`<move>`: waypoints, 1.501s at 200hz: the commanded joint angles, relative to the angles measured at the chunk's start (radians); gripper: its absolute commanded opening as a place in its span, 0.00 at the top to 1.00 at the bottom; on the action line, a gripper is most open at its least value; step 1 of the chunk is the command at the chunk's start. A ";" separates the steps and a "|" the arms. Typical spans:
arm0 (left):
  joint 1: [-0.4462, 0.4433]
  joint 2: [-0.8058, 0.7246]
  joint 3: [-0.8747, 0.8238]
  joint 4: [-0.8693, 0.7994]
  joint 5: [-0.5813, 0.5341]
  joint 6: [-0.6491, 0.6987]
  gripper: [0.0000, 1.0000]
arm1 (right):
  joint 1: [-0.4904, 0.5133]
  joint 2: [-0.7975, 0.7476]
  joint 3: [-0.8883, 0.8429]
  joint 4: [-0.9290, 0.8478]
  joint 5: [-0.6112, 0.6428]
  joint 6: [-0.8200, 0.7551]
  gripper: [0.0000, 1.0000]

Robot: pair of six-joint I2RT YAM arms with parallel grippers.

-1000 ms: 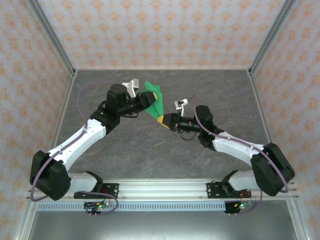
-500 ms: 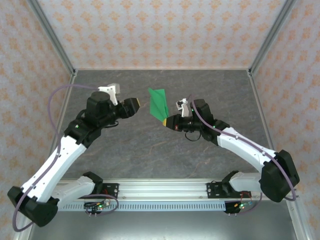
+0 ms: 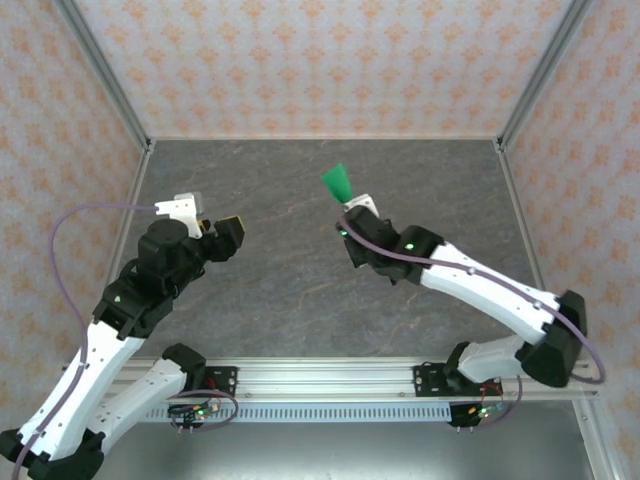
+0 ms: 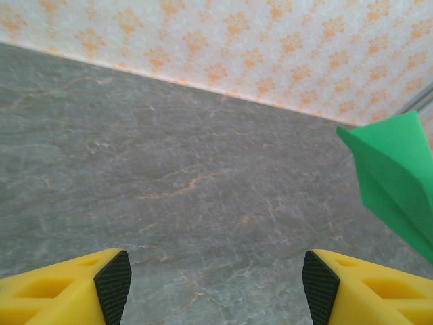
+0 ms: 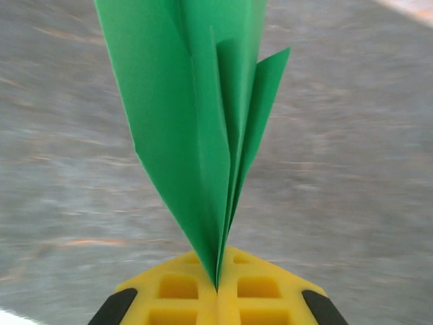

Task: Fold a paper plane with a square sheet of paper (fold left side to right side)
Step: Turn over the paper at the center of the table.

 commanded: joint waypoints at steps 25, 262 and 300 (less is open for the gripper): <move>-0.004 -0.050 -0.009 -0.035 -0.124 0.012 0.29 | 0.072 0.323 0.114 -0.291 0.505 -0.047 0.99; -0.001 0.225 -0.066 0.135 0.147 -0.138 0.25 | 0.126 0.209 0.007 -0.136 -0.064 0.009 0.21; -0.004 0.460 -0.088 0.328 0.416 -0.210 0.27 | -0.064 -0.005 -0.148 0.032 -0.289 0.075 0.19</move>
